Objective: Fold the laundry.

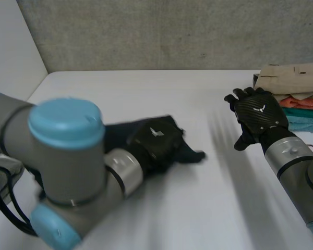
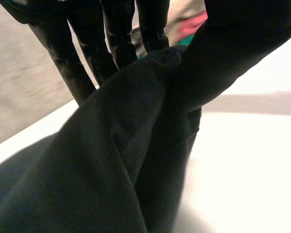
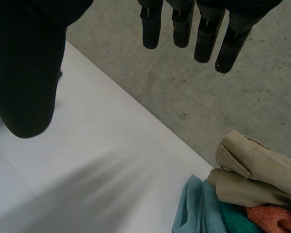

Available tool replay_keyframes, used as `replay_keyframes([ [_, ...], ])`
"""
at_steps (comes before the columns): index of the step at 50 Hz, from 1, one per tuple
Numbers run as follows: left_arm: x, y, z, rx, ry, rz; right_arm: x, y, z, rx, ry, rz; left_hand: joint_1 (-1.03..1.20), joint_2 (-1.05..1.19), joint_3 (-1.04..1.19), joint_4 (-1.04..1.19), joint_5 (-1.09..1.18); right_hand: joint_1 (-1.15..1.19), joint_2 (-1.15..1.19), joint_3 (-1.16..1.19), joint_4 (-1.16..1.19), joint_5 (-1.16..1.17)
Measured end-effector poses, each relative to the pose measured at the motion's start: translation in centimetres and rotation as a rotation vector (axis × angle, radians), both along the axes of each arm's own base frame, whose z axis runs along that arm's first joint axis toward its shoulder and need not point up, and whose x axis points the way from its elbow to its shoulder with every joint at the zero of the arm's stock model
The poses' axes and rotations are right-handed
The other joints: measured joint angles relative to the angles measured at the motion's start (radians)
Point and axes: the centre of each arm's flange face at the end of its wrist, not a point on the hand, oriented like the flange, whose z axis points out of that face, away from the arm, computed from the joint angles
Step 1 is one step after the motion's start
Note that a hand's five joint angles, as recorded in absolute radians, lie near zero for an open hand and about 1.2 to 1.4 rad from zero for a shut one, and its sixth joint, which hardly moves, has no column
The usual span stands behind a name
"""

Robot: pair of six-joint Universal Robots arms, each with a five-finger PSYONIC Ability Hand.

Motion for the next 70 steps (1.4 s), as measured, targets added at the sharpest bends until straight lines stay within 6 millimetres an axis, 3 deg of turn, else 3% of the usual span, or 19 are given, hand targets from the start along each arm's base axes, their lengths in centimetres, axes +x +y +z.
replay_keyframes([
  [2,-0.8,2.5,-0.3,0.008,-0.010,-0.059,-0.1,0.0,0.1,-0.002,0.000,-0.002,0.000,0.000,0.000,0.000,0.000,0.000,0.000,0.000,0.000,0.000],
  [3,-1.0,3.3,-0.5,0.009,-0.016,-0.077,-0.1,0.0,0.1,-0.002,0.000,-0.001,-0.524,-0.527,-0.503,-0.514,-0.491,0.000,0.000,0.000,0.000,0.000],
  [4,-1.2,3.8,-0.6,0.009,-0.021,-0.086,0.0,0.0,0.1,-0.002,0.000,0.000,-0.691,-0.688,-0.682,-0.696,-0.670,0.000,0.000,0.000,0.000,0.000],
  [5,-1.2,4.1,-0.7,0.007,-0.026,-0.087,0.0,0.0,0.1,-0.001,0.000,0.001,-0.691,-0.688,-0.682,-0.696,-0.670,0.000,0.000,0.000,0.000,0.000],
  [6,-1.2,4.2,-0.7,0.005,-0.028,-0.086,0.0,0.1,0.1,-0.001,0.001,0.002,-0.832,-0.867,-0.860,-0.868,-0.837,0.000,0.000,0.000,0.000,0.000],
  [8,-1.0,4.3,-0.7,-0.006,-0.041,-0.058,0.1,0.1,0.1,0.001,0.002,0.008,-0.902,-0.966,-0.960,-0.975,-0.940,0.000,0.000,0.000,0.000,0.000],
  [18,3.6,0.9,0.9,-0.047,-0.111,0.268,0.6,1.2,0.4,0.106,0.045,0.081,-0.905,-0.983,-0.977,-0.992,-0.946,0.000,0.000,0.000,0.000,0.000],
  [21,5.2,0.8,1.4,-0.039,-0.133,0.323,0.7,1.9,0.4,0.174,0.075,0.123,-0.905,-0.983,-0.977,-0.992,-0.946,0.000,0.000,0.000,0.000,0.000],
  [29,10.0,2.1,2.2,-0.013,-0.177,0.425,0.9,6.1,0.1,0.394,0.234,0.346,-0.902,-0.982,-0.976,-0.992,-0.945,0.000,0.000,0.000,0.000,0.000],
  [34,11.6,2.6,2.2,-0.013,-0.185,0.458,0.8,7.9,-0.7,0.436,0.296,0.421,-0.900,-0.973,-0.973,-0.987,-0.942,0.000,0.000,0.000,0.000,0.000],
  [39,13.5,1.8,1.8,-0.036,-0.220,0.519,1.0,8.6,-2.0,0.404,0.321,0.449,-0.900,-0.973,-0.973,-0.987,-0.942,0.000,0.000,0.000,0.000,0.000],
  [47,15.9,-2.0,1.0,-0.101,-0.277,0.641,2.0,6.6,-1.6,0.291,0.214,0.393,-0.900,-0.972,-0.973,-0.987,-0.942,0.000,0.000,0.000,0.000,0.000],
  [50,16.4,-3.2,0.4,-0.106,-0.311,0.663,3.2,4.4,-0.3,0.272,0.088,0.357,-0.883,-0.955,-0.960,-0.973,-0.930,0.000,0.000,0.000,0.000,0.000],
  [55,16.8,-4.3,-0.7,-0.092,-0.363,0.668,5.6,1.7,0.5,0.269,0.003,0.359,-0.372,-0.504,-0.507,-0.512,-0.484,0.000,0.000,0.000,0.000,0.000],
  [59,16.6,-4.6,-0.8,-0.093,-0.365,0.660,8.4,0.1,-0.1,0.271,-0.004,0.373,-0.165,-0.267,-0.269,-0.280,-0.254,0.000,0.000,0.000,0.000,0.000],
  [64,16.1,-4.8,-0.4,-0.112,-0.338,0.635,11.4,-1.0,-2.1,0.292,0.025,0.380,-0.128,-0.201,-0.205,-0.211,-0.184,0.000,0.000,0.000,0.000,0.000],
  [70,15.6,-4.8,-0.2,-0.122,-0.313,0.595,13.5,-1.7,-4.9,0.318,0.058,0.384,-0.007,-0.079,-0.085,-0.086,-0.059,0.007,0.009,0.010,0.004,0.004],
])
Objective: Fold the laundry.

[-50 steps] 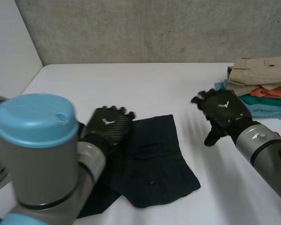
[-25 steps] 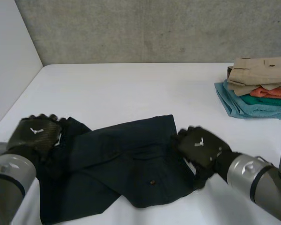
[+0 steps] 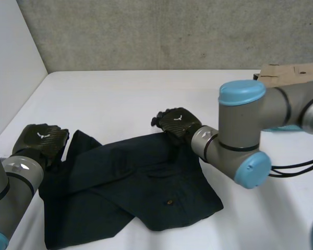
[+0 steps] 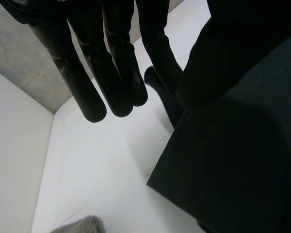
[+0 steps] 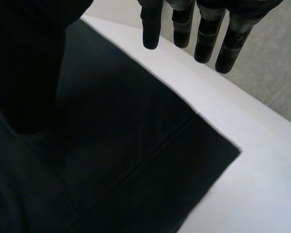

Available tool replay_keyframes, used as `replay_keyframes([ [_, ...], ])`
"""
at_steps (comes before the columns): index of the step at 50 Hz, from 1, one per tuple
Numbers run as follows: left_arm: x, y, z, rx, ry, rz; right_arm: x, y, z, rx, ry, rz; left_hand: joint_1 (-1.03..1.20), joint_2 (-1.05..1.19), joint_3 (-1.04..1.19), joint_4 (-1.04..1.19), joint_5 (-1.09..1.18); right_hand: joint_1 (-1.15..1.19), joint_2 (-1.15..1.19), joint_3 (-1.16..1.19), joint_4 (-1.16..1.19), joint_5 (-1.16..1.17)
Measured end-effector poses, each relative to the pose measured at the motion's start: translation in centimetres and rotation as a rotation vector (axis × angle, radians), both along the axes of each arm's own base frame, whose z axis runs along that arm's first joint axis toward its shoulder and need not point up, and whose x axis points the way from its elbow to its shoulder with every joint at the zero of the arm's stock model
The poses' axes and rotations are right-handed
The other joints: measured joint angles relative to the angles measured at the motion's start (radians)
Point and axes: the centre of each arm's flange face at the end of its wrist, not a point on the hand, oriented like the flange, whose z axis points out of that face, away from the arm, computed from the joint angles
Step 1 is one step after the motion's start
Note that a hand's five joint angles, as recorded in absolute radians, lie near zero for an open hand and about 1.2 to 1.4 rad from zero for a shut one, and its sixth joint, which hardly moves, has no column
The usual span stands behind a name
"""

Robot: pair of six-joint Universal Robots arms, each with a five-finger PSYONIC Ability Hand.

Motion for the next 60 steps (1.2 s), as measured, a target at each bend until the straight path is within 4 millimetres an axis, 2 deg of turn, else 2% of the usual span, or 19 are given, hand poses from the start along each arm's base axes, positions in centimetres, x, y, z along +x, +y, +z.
replay_keyframes([
  [2,-0.1,-0.1,-0.1,0.003,0.003,-0.009,0.3,-0.3,-0.8,0.001,0.012,-0.012,0.033,0.054,0.054,0.055,0.049,0.059,0.074,0.069,0.065,0.064],
  [3,-0.1,-0.1,-0.2,0.006,0.004,-0.011,0.4,-0.5,-1.1,-0.001,0.016,-0.021,0.033,0.070,0.069,0.072,0.057,0.272,0.325,0.323,0.305,0.292],
  [5,-0.2,-0.2,-0.4,0.013,0.004,-0.015,0.5,-0.8,-1.5,-0.008,0.026,-0.041,0.033,0.079,0.079,0.084,0.058,0.368,0.425,0.434,0.414,0.394],
  [6,-0.2,-0.3,-0.7,0.021,0.003,-0.018,0.5,-0.9,-1.6,-0.013,0.030,-0.053,0.033,0.080,0.081,0.085,0.058,0.561,0.700,0.688,0.663,0.638],
  [9,-0.3,-0.5,-1.2,0.039,-0.001,-0.023,0.4,-1.4,-1.4,-0.038,0.039,-0.095,0.033,0.081,0.081,0.085,0.058,0.739,0.920,0.923,0.903,0.863],
  [12,-0.4,-0.5,-1.6,0.053,-0.004,-0.028,0.3,-1.4,-0.4,-0.062,0.033,-0.114,-0.029,-0.021,-0.017,-0.012,-0.017,0.743,0.933,0.952,0.935,0.878],
  [14,-0.4,-0.5,-1.6,0.058,-0.005,-0.031,0.2,-1.4,0.5,-0.078,0.025,-0.120,-0.343,-0.306,-0.298,-0.307,-0.301,0.743,0.933,0.953,0.935,0.878],
  [17,-0.5,-0.1,-1.4,0.055,-0.003,-0.037,0.0,-1.1,1.5,-0.092,0.018,-0.121,-0.570,-0.551,-0.538,-0.551,-0.547,0.743,0.933,0.952,0.935,0.878],
  [29,-0.6,1.4,-0.5,0.037,0.008,-0.057,-0.4,-0.5,1.9,-0.103,0.040,-0.107,-0.692,-0.723,-0.715,-0.728,-0.728,0.743,0.933,0.952,0.935,0.879],
  [36,-1.3,-0.3,-2.6,0.080,-0.018,-0.058,-0.8,0.0,1.9,-0.092,0.054,-0.101,-0.691,-0.721,-0.714,-0.726,-0.724,0.743,0.933,0.952,0.935,0.892],
  [40,-1.9,-2.0,-4.1,0.101,-0.029,-0.055,-1.0,0.4,2.4,-0.094,0.050,-0.098,-0.556,-0.575,-0.571,-0.591,-0.586,0.743,0.933,0.952,0.938,0.892],
  [41,-2.1,-2.6,-4.4,0.103,-0.031,-0.054,-1.1,0.5,2.6,-0.097,0.046,-0.097,-0.138,-0.187,-0.203,-0.206,-0.209,0.743,0.933,0.952,0.943,0.892],
  [42,-2.2,-2.9,-4.6,0.103,-0.032,-0.053,-1.2,0.5,2.7,-0.098,0.045,-0.096,-0.030,-0.076,-0.075,-0.091,-0.095,0.743,0.933,0.952,0.943,0.892],
  [46,-2.7,-4.1,-4.3,0.077,-0.023,-0.054,-1.5,0.7,3.9,-0.116,0.027,-0.091,0.040,0.077,0.075,0.079,0.038,0.743,0.933,0.952,0.943,0.892],
  [50,-3.0,-5.0,-1.0,-0.041,0.022,-0.056,-1.7,1.0,6.2,-0.161,-0.005,-0.088,0.040,0.081,0.080,0.085,0.038,0.743,0.933,0.952,0.943,0.892],
  [52,-3.1,-5.2,2.3,-0.156,0.066,-0.055,-1.8,1.1,8.1,-0.208,-0.033,-0.089,0.040,0.081,0.080,0.085,0.038,0.743,0.933,0.952,0.943,0.892],
  [53,-3.1,-5.2,2.3,-0.156,0.066,-0.055,-1.8,1.1,8.1,-0.208,-0.033,-0.089,0.040,0.081,0.080,0.085,0.038,0.743,0.933,0.952,0.943,0.892],
  [55,-2.9,-5.0,7.6,-0.352,0.136,-0.053,-2.0,1.3,11.4,-0.305,-0.086,-0.094,0.040,0.082,0.082,0.085,0.038,0.743,0.933,0.952,0.944,0.892],
  [60,-2.3,-3.9,14.5,-0.623,0.229,-0.053,-2.6,1.7,16.2,-0.460,-0.177,-0.107,0.040,0.083,0.082,0.085,0.038,0.767,0.933,0.952,0.944,0.892],
])
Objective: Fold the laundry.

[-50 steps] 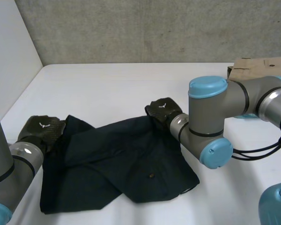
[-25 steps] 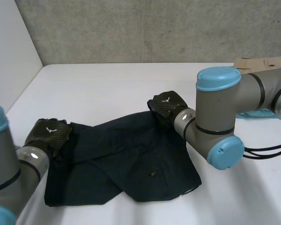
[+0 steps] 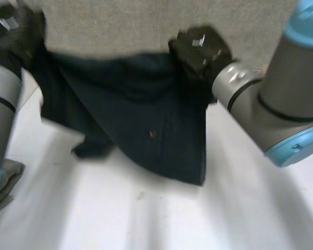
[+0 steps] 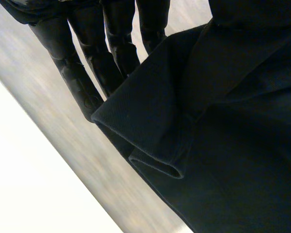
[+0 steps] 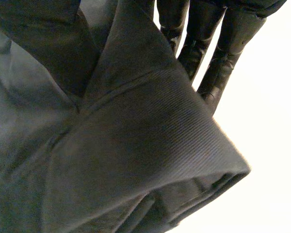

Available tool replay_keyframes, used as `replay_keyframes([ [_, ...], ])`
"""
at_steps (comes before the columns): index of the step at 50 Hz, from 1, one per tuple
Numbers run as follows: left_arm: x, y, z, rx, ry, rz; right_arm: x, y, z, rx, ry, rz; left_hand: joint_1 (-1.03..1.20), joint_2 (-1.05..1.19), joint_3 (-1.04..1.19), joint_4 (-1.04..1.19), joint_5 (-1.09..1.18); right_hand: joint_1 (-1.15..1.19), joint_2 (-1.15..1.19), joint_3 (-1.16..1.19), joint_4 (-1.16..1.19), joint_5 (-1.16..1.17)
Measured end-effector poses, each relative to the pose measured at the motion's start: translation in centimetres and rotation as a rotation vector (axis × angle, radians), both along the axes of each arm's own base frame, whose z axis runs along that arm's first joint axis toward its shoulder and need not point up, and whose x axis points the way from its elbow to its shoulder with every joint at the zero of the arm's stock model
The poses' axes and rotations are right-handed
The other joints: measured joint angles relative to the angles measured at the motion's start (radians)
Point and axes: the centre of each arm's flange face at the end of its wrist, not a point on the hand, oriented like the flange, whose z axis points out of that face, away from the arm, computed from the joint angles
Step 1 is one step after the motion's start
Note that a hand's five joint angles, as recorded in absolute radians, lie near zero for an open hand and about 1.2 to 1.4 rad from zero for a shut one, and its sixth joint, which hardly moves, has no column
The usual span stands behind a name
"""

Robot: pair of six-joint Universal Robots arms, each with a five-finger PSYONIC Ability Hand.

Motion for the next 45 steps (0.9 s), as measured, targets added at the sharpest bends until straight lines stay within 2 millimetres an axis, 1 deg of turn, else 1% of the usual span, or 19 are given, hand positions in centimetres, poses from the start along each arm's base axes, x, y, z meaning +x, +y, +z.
replay_keyframes([
  [1,0.0,0.0,0.0,0.000,0.000,0.000,0.0,0.0,0.0,0.000,0.000,0.000,0.000,0.000,0.000,0.000,0.000,0.000,0.000,0.000,0.000,0.000],
  [2,0.4,1.1,3.1,-0.116,0.043,-0.001,-0.6,0.5,2.7,-0.082,-0.049,-0.005,0.000,0.000,0.000,0.000,0.000,0.000,0.000,0.000,0.000,0.000],
  [4,0.6,2.0,4.8,-0.177,0.065,-0.003,-1.0,1.0,4.4,-0.129,-0.077,-0.009,0.000,0.000,0.000,0.000,0.000,0.000,0.000,0.000,0.000,0.000],
  [9,1.4,4.5,7.5,-0.257,0.096,-0.009,-2.5,2.7,7.7,-0.197,-0.118,-0.011,0.000,0.000,0.000,0.000,0.000,0.000,0.000,0.000,0.000,0.000],
  [11,1.7,5.3,7.8,-0.262,0.099,-0.010,-2.9,3.5,8.4,-0.200,-0.118,-0.006,0.000,0.000,0.000,0.000,0.000,0.000,0.000,0.000,0.000,0.000],
  [12,1.9,6.0,8.0,-0.260,0.099,-0.012,-3.3,4.1,8.9,-0.195,-0.112,0.002,0.000,0.001,0.001,0.000,0.000,0.000,0.000,0.000,0.000,0.000],
  [14,2.2,7.0,8.0,-0.252,0.100,-0.017,-3.8,4.9,9.2,-0.182,-0.100,0.013,0.000,0.002,0.004,0.000,0.000,0.000,0.000,0.000,0.000,0.000],
  [16,2.3,7.7,8.0,-0.244,0.100,-0.023,-4.2,5.5,9.4,-0.167,-0.086,0.024,0.000,0.003,0.005,0.000,0.000,0.000,0.000,0.000,0.000,0.000],
  [18,2.6,9.2,8.0,-0.234,0.101,-0.038,-4.9,6.5,9.6,-0.136,-0.060,0.045,0.000,0.003,0.005,0.000,0.000,0.000,0.000,0.000,0.000,0.000],
  [20,2.7,10.1,8.0,-0.228,0.102,-0.051,-5.4,7.2,9.8,-0.111,-0.040,0.060,0.000,0.003,0.005,0.001,0.000,0.000,0.000,0.000,0.000,0.000],
  [23,2.8,11.3,8.1,-0.227,0.104,-0.067,-6.1,7.9,10.0,-0.082,-0.020,0.072,0.000,0.003,0.005,0.004,0.000,0.000,0.000,0.000,0.000,0.001],
  [27,2.8,12.0,8.1,-0.222,0.105,-0.081,-6.8,8.2,10.5,-0.063,-0.008,0.074,0.000,0.003,0.005,0.004,0.000,0.000,0.000,0.000,0.000,0.001],
  [30,2.6,11.6,7.7,-0.202,0.098,-0.085,-7.2,7.8,10.6,-0.055,-0.003,0.064,0.000,0.003,0.005,0.004,0.000,0.000,0.000,0.000,0.000,0.001],
  [34,1.9,10.3,6.5,-0.154,0.078,-0.086,-7.1,6.4,9.7,-0.025,0.013,0.047,0.000,0.003,0.005,0.004,0.000,0.000,0.000,0.000,0.000,0.001],
  [37,0.8,8.1,4.2,-0.066,0.041,-0.086,-6.5,4.2,7.4,0.040,0.045,0.032,0.000,0.003,0.005,0.004,0.000,0.000,0.000,0.000,0.000,0.001],
  [40,0.1,6.7,2.5,-0.005,0.016,-0.088,-6.0,2.7,5.5,0.092,0.070,0.028,0.000,0.003,0.005,0.004,0.000,0.000,0.000,0.000,0.000,0.001],
  [42,-1.1,4.8,-0.6,0.098,-0.020,-0.098,-5.2,1.0,2.7,0.168,0.106,0.025,0.000,0.003,0.005,0.004,0.000,0.000,0.000,0.000,0.000,0.005],
  [44,-1.8,3.8,-2.6,0.161,-0.043,-0.106,-4.7,0.0,0.7,0.216,0.128,0.024,0.000,0.003,0.005,0.004,0.000,0.004,0.000,0.000,0.000,0.008],
  [45,-2.5,3.1,-4.5,0.218,-0.064,-0.115,-4.3,-0.8,-1.2,0.262,0.150,0.021,0.000,0.003,0.005,0.004,0.000,0.004,0.000,0.000,0.000,0.008],
])
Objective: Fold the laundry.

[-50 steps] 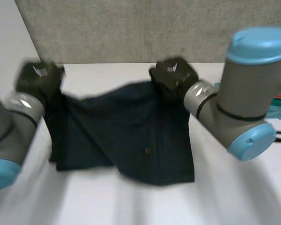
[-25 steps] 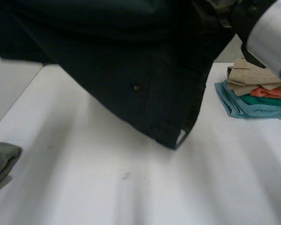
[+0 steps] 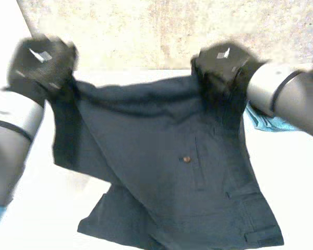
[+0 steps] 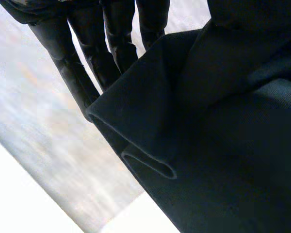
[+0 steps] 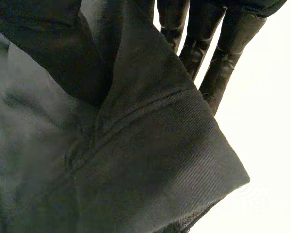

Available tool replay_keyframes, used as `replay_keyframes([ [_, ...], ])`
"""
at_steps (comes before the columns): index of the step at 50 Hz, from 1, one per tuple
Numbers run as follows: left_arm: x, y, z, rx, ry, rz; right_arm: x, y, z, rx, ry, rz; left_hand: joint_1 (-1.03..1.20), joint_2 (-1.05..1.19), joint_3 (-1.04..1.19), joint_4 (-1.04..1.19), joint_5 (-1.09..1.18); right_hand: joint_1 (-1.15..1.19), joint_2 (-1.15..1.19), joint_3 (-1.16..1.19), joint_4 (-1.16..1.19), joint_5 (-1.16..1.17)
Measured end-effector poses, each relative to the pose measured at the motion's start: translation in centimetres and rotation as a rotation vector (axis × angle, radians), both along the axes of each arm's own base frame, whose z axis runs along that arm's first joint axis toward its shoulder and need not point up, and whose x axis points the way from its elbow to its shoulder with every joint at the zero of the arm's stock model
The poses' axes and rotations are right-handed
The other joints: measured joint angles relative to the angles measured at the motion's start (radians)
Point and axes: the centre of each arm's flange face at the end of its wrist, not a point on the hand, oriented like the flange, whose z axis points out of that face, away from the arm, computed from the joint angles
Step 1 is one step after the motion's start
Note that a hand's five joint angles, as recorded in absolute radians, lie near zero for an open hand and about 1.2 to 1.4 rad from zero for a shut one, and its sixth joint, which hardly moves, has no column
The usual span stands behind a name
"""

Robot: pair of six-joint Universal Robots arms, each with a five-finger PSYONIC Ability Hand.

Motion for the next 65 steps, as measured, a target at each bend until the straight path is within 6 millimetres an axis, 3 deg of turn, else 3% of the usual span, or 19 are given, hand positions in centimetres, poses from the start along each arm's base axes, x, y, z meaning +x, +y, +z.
replay_keyframes([
  [4,-1.8,-1.6,-5.2,0.141,-0.065,-0.026,1.0,-2.0,-5.1,0.111,0.055,-0.007,0.000,0.000,0.000,0.000,0.000,0.000,0.000,0.000,0.000,0.000],
  [5,-2.0,-1.8,-5.9,0.159,-0.074,-0.029,1.0,-2.2,-5.4,0.118,0.059,-0.008,0.000,0.000,0.000,-0.001,0.000,0.000,0.000,0.000,0.000,0.000],
  [8,-2.9,-2.6,-8.9,0.230,-0.114,-0.042,1.6,-3.4,-8.6,0.178,0.090,-0.017,-0.021,-0.050,-0.048,-0.046,-0.017,-0.162,-0.204,-0.207,-0.214,-0.169],
  [11,-3.6,-3.4,-11.6,0.285,-0.149,-0.048,1.8,-4.1,-10.4,0.204,0.107,-0.032,-0.343,-0.358,-0.349,-0.363,-0.306,-0.232,-0.298,-0.304,-0.294,-0.244],
  [12,-3.8,-3.7,-12.4,0.300,-0.160,-0.049,1.8,-4.6,-11.2,0.213,0.117,-0.047,-0.557,-0.581,-0.562,-0.578,-0.521,-0.581,-0.703,-0.705,-0.713,-0.674],
  [14,-4.0,-4.1,-13.2,0.313,-0.169,-0.049,1.7,-5.0,-11.6,0.214,0.124,-0.067,-0.631,-0.658,-0.650,-0.661,-0.606,-0.696,-0.833,-0.842,-0.852,-0.809],
  [21,-4.1,-4.7,-13.7,0.314,-0.173,-0.041,1.4,-5.4,-11.2,0.195,0.124,-0.106,-0.661,-0.723,-0.713,-0.735,-0.681,-0.780,-0.948,-0.964,-0.953,-0.901],
  [22,-3.9,-5.0,-13.2,0.301,-0.166,-0.032,0.4,-5.4,-9.3,0.162,0.107,-0.135,-0.661,-0.724,-0.713,-0.735,-0.682,-0.780,-0.948,-0.964,-0.953,-0.901],
  [26,-3.6,-4.5,-11.8,0.277,-0.151,-0.029,-0.6,-4.7,-7.5,0.142,0.100,-0.140,-0.661,-0.724,-0.713,-0.736,-0.682,-0.780,-0.948,-0.964,-0.953,-0.901],
  [31,-2.5,-2.0,-9.0,0.241,-0.129,-0.035,-2.4,-2.2,-6.1,0.142,0.149,-0.094,-0.661,-0.724,-0.713,-0.735,-0.682,-0.780,-0.948,-0.964,-0.953,-0.901],
  [37,-1.1,2.0,-8.2,0.276,-0.149,-0.061,-5.1,1.7,-6.1,0.208,0.279,-0.002,-0.661,-0.724,-0.713,-0.735,-0.682,-0.780,-0.948,-0.964,-0.953,-0.901],
  [42,0.0,5.9,-9.3,0.376,-0.207,-0.097,-7.3,5.2,-6.8,0.284,0.366,0.062,-0.661,-0.724,-0.713,-0.735,-0.681,-0.780,-0.948,-0.964,-0.953,-0.901],
  [50,1.2,9.8,-11.8,0.513,-0.298,-0.142,-9.0,8.4,-8.4,0.348,0.423,0.106,-0.661,-0.724,-0.713,-0.735,-0.681,-0.780,-0.948,-0.964,-0.953,-0.901],
  [53,1.3,10.0,-12.1,0.523,-0.305,-0.145,-9.1,8.5,-8.6,0.354,0.427,0.110,-0.661,-0.724,-0.713,-0.735,-0.681,-0.780,-0.947,-0.964,-0.953,-0.901],
  [55,1.2,10.5,-13.8,0.572,-0.341,-0.155,-9.2,9.2,-9.9,0.381,0.434,0.141,-0.661,-0.724,-0.713,-0.735,-0.681,-0.774,-0.944,-0.935,-0.944,-0.891],
  [58,0.9,10.2,-15.1,0.594,-0.358,-0.158,-9.0,9.1,-10.8,0.391,0.421,0.161,-0.545,-0.618,-0.614,-0.622,-0.565,-0.482,-0.605,-0.606,-0.620,-0.586],
  [62,0.9,10.2,-15.2,0.595,-0.360,-0.158,-8.9,9.1,-10.9,0.392,0.420,0.164,-0.520,-0.591,-0.594,-0.601,-0.545,-0.482,-0.605,-0.606,-0.620,-0.586],
  [63,0.1,9.1,-16.2,0.577,-0.356,-0.159,-8.7,8.6,-11.5,0.394,0.409,0.171,-0.377,-0.448,-0.453,-0.461,-0.408,-0.482,-0.605,-0.606,-0.620,-0.586],
  [65,-0.5,8.3,-16.3,0.546,-0.342,-0.156,-8.2,7.3,-12.4,0.392,0.388,0.168,-0.377,-0.448,-0.453,-0.461,-0.408,-0.482,-0.605,-0.606,-0.620,-0.586],
])
